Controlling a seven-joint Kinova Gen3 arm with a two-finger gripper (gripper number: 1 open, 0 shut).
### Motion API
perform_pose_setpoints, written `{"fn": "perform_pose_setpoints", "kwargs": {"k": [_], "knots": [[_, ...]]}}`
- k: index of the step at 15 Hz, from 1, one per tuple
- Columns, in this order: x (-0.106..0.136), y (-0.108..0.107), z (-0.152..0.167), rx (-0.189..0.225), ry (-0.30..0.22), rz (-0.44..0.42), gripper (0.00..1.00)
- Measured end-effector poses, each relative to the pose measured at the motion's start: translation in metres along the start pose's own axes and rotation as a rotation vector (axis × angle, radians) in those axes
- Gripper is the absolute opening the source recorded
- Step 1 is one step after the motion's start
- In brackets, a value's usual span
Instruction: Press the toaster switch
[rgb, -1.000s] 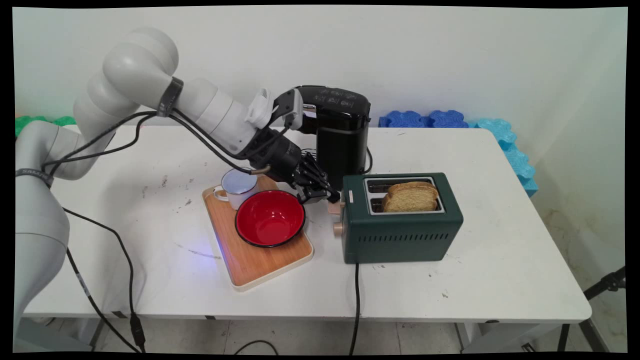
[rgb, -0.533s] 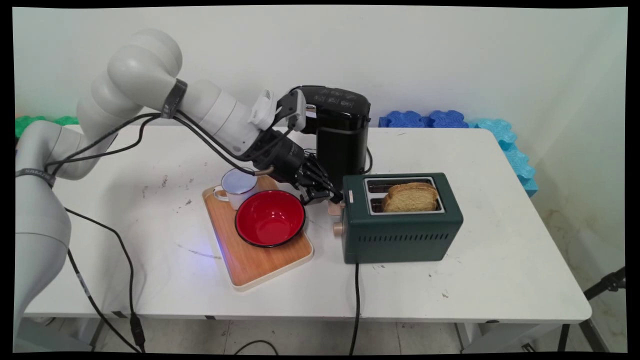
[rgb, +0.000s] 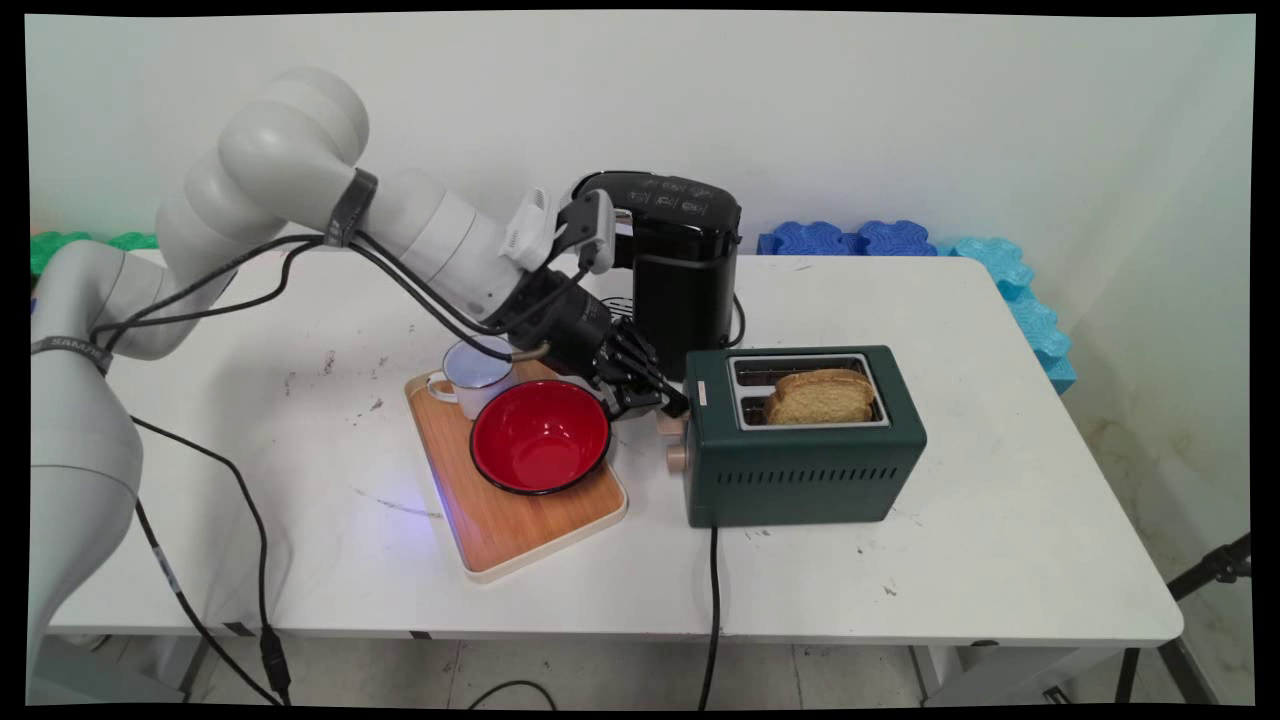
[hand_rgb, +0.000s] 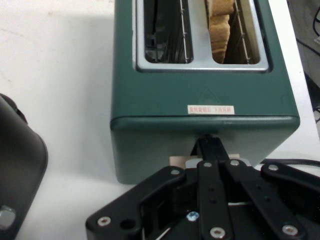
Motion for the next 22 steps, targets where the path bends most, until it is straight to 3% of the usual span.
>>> {"fn": "perform_pose_setpoints", "kwargs": {"k": [22], "knots": [[-0.018, -0.001, 0.016, 0.020, -0.016, 0.015, 0.00]]}}
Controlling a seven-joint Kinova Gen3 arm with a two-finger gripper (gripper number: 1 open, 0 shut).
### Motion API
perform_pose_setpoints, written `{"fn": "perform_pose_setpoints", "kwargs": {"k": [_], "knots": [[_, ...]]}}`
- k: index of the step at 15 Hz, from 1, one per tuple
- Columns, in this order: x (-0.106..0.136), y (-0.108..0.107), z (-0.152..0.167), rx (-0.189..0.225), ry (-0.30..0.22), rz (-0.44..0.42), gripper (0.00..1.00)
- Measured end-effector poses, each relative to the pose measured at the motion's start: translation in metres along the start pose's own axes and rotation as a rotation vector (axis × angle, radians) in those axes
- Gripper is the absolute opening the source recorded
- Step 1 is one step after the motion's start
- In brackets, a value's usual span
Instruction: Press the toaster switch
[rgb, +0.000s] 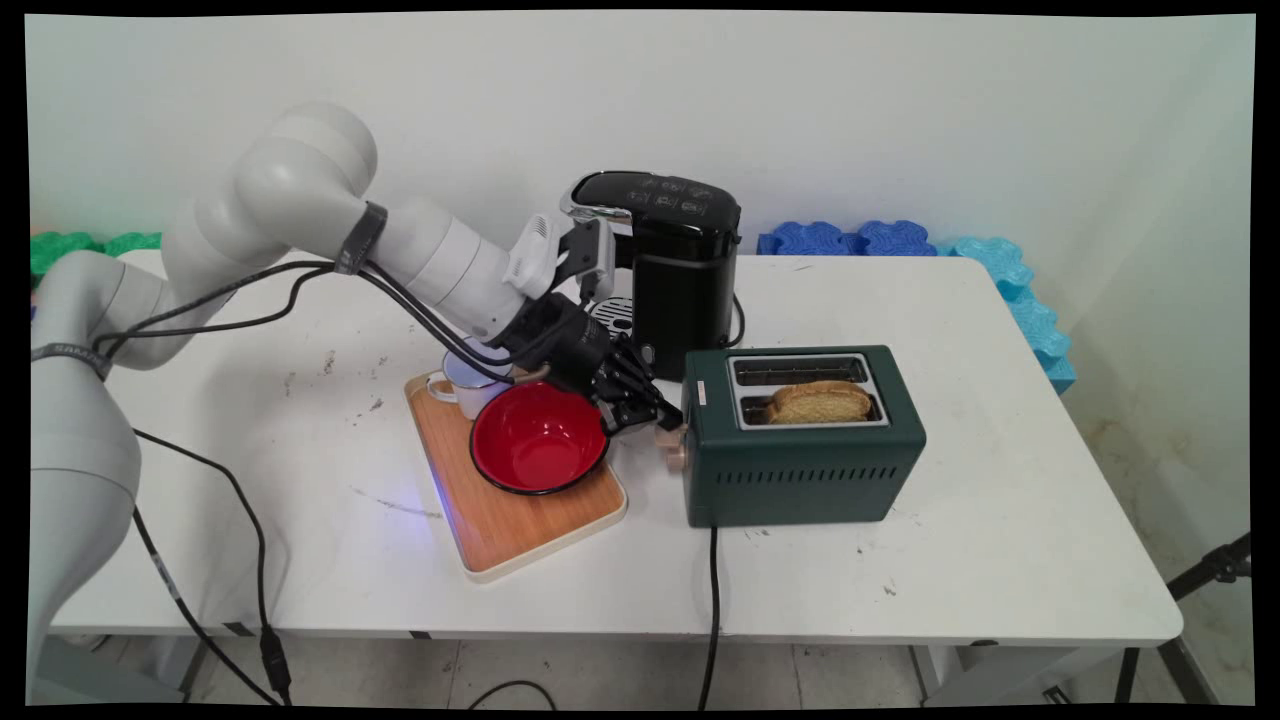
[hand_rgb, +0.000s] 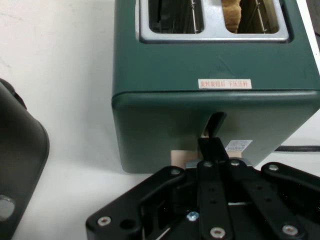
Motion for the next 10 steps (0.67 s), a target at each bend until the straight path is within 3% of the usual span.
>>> {"fn": "perform_pose_setpoints", "kwargs": {"k": [10], "knots": [[-0.0079, 0.0011, 0.0039, 0.002, -0.005, 0.000, 0.00]]}}
